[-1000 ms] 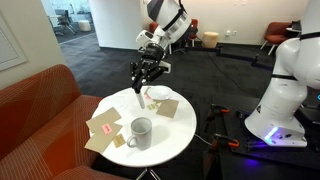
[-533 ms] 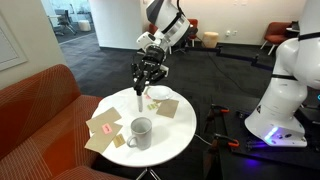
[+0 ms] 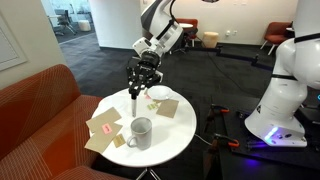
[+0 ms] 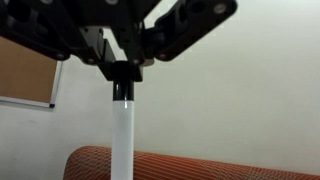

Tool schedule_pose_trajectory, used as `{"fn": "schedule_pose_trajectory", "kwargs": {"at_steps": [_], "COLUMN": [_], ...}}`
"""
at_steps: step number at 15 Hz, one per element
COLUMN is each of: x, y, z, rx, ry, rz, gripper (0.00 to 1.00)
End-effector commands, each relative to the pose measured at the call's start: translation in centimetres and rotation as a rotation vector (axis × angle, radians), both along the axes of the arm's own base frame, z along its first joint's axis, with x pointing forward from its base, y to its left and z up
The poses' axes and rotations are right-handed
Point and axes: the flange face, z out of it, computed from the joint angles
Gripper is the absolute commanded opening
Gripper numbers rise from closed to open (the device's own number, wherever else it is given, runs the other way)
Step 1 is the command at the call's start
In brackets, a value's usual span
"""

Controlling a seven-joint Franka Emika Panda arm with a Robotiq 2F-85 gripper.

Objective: Pick the marker and put it in the cup

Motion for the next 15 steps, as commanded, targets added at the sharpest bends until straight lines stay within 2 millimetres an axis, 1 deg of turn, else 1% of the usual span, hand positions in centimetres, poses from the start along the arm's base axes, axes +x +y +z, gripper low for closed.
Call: {"fn": "schedule_pose_trajectory", "kwargs": {"at_steps": [1,6,10,15], "x": [1.5,0.9,0.6,0.5], "y": [0.0,-0.2,-0.7,-0.9], "z": [0.2,-1.0,-1.5,-2.9], "rx": [0.046,0.05,0.054,0.053], "ry": [-0.011,0.016,0.027,0.054], "rz": [-0.004,-0.01,-0.023,-0.033], "gripper": [0.05,0.05,0.05,0.05]}}
